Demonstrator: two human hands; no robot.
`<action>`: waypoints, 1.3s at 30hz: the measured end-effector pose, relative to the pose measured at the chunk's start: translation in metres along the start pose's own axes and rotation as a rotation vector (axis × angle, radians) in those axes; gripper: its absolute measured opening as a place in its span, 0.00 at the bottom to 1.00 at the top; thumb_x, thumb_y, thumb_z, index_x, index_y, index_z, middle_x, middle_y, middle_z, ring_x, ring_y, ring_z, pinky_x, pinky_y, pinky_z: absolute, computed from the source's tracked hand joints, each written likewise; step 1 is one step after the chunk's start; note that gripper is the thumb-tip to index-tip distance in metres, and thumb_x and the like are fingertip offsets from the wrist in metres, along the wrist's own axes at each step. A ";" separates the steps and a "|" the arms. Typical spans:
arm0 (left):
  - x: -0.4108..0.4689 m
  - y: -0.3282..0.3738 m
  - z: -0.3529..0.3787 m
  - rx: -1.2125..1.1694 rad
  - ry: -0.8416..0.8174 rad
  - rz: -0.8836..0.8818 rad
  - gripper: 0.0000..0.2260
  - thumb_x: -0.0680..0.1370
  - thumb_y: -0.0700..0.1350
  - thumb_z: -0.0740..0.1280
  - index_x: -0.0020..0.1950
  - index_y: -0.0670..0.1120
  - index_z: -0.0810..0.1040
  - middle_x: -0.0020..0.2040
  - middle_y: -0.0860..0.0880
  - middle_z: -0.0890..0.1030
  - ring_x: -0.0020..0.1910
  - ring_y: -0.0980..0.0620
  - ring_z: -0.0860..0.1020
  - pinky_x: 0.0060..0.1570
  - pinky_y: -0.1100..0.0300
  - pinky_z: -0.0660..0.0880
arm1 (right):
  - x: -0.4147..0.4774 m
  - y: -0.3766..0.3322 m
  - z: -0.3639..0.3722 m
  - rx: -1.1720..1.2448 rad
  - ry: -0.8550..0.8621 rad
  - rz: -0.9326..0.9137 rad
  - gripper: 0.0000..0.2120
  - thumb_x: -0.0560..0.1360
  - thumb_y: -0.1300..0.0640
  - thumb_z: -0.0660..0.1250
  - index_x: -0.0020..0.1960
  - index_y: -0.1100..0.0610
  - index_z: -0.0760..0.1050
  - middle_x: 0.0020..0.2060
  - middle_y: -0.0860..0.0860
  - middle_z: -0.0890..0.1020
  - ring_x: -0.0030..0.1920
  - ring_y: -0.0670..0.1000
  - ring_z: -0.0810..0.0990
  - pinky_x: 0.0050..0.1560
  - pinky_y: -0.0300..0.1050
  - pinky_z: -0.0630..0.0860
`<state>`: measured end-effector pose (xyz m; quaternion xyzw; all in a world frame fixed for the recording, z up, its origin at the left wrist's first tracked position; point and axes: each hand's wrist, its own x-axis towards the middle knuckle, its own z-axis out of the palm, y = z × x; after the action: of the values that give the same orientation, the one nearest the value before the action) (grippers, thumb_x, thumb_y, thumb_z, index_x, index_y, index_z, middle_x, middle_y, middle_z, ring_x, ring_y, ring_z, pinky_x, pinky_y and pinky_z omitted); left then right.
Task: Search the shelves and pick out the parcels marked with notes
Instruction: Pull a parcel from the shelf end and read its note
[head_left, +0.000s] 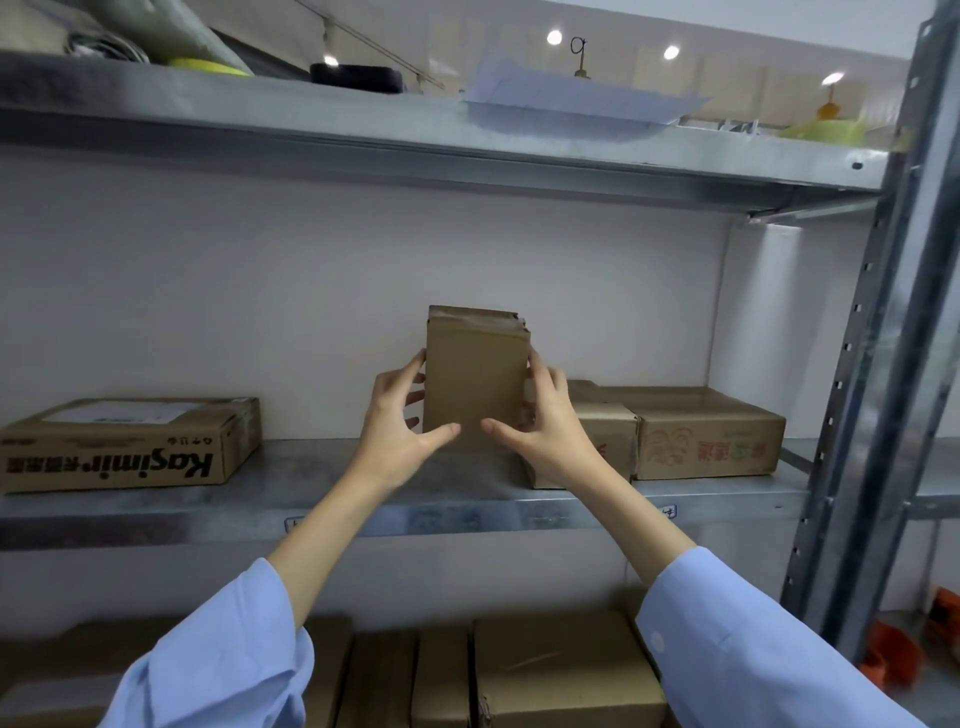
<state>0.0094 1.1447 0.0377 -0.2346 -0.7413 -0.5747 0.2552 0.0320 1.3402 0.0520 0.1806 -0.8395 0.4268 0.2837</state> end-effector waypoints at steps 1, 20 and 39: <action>0.000 0.000 0.001 -0.016 -0.001 0.000 0.38 0.69 0.39 0.78 0.74 0.57 0.65 0.64 0.48 0.68 0.63 0.51 0.74 0.57 0.60 0.76 | 0.000 -0.001 0.000 0.005 -0.007 0.004 0.46 0.72 0.51 0.75 0.79 0.48 0.49 0.64 0.49 0.64 0.55 0.42 0.73 0.60 0.47 0.76; -0.010 -0.002 -0.010 -0.017 -0.028 -0.022 0.36 0.72 0.44 0.76 0.76 0.55 0.64 0.68 0.49 0.66 0.62 0.59 0.71 0.50 0.80 0.68 | -0.007 -0.003 0.002 0.117 -0.090 0.086 0.40 0.70 0.41 0.74 0.76 0.45 0.59 0.66 0.49 0.68 0.66 0.44 0.69 0.54 0.25 0.69; -0.014 -0.024 -0.012 0.092 -0.022 0.056 0.31 0.69 0.43 0.78 0.68 0.54 0.69 0.67 0.57 0.73 0.66 0.57 0.71 0.65 0.54 0.73 | -0.012 0.005 0.013 0.052 -0.044 0.057 0.30 0.74 0.58 0.73 0.71 0.52 0.63 0.64 0.47 0.74 0.61 0.43 0.74 0.59 0.33 0.72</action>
<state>0.0056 1.1265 0.0136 -0.2495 -0.7631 -0.5298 0.2733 0.0338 1.3333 0.0351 0.1733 -0.8389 0.4524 0.2479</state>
